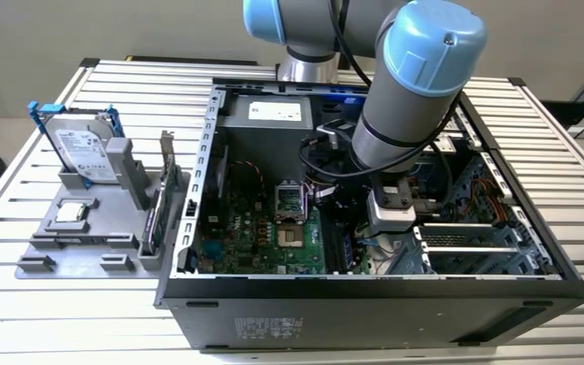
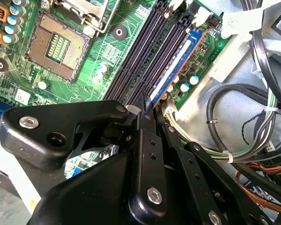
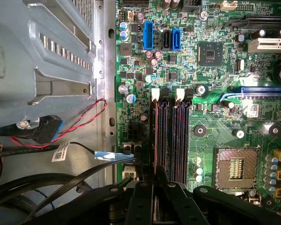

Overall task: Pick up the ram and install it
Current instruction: 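Press down the ram until it locks into place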

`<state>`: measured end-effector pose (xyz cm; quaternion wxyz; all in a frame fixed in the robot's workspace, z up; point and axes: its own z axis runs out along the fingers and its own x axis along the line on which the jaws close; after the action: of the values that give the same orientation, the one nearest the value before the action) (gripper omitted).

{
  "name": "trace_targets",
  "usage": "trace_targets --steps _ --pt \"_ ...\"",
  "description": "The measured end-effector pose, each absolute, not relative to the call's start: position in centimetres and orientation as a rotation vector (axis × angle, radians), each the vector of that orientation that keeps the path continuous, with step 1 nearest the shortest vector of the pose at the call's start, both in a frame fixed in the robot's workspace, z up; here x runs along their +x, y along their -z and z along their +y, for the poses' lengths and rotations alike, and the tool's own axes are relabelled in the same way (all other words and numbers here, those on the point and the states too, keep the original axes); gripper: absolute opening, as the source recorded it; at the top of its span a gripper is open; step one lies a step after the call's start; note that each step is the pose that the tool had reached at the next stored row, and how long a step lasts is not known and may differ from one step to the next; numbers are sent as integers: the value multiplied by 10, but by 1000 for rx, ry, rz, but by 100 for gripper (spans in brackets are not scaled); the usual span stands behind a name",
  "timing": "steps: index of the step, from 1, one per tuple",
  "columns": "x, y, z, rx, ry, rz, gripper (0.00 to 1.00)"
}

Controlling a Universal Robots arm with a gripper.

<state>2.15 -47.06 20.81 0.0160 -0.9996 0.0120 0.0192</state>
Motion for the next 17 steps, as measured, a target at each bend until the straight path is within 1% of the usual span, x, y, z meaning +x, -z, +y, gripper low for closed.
trace_targets --steps 2,3,11,17 --pt "21 -208 -471 -3110 -60 37 0" --pt "21 -208 -471 -3109 -60 37 100" --pt "21 -210 -471 -3109 -59 37 100" --pt "21 -236 -471 -3109 -59 37 100"
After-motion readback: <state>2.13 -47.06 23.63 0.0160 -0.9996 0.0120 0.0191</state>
